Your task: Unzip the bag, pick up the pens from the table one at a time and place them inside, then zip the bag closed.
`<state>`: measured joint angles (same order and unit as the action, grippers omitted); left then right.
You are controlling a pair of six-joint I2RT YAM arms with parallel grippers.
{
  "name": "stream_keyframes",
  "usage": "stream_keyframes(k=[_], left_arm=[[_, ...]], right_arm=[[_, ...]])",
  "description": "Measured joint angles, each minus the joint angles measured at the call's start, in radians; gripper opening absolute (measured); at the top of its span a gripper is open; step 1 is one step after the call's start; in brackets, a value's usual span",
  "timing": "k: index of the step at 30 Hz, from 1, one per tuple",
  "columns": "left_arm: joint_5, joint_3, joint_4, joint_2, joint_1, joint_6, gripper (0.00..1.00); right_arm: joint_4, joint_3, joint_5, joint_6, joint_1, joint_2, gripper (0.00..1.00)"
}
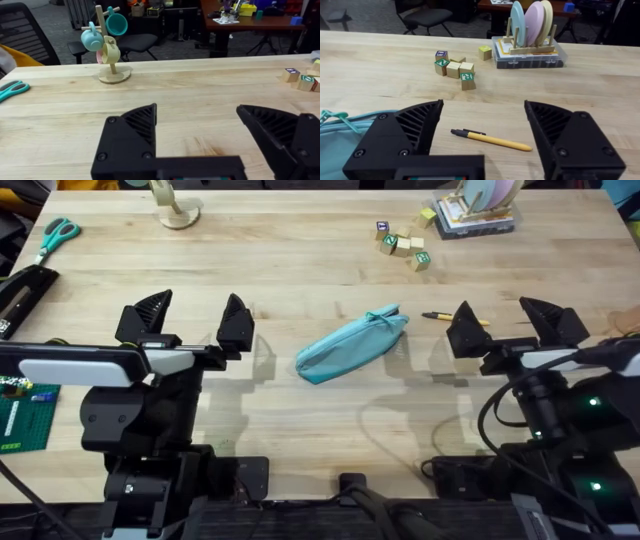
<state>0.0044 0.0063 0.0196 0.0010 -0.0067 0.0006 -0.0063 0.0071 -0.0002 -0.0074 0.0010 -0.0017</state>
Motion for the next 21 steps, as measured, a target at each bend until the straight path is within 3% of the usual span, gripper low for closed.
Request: stream_keyframes(k=[21], left_arm=[[-0.025,0.0,0.006,0.0,0.0,0.0,0.992]], right_arm=[[0.0,0.0,0.0,-0.007,-0.003,0.0,0.998]])
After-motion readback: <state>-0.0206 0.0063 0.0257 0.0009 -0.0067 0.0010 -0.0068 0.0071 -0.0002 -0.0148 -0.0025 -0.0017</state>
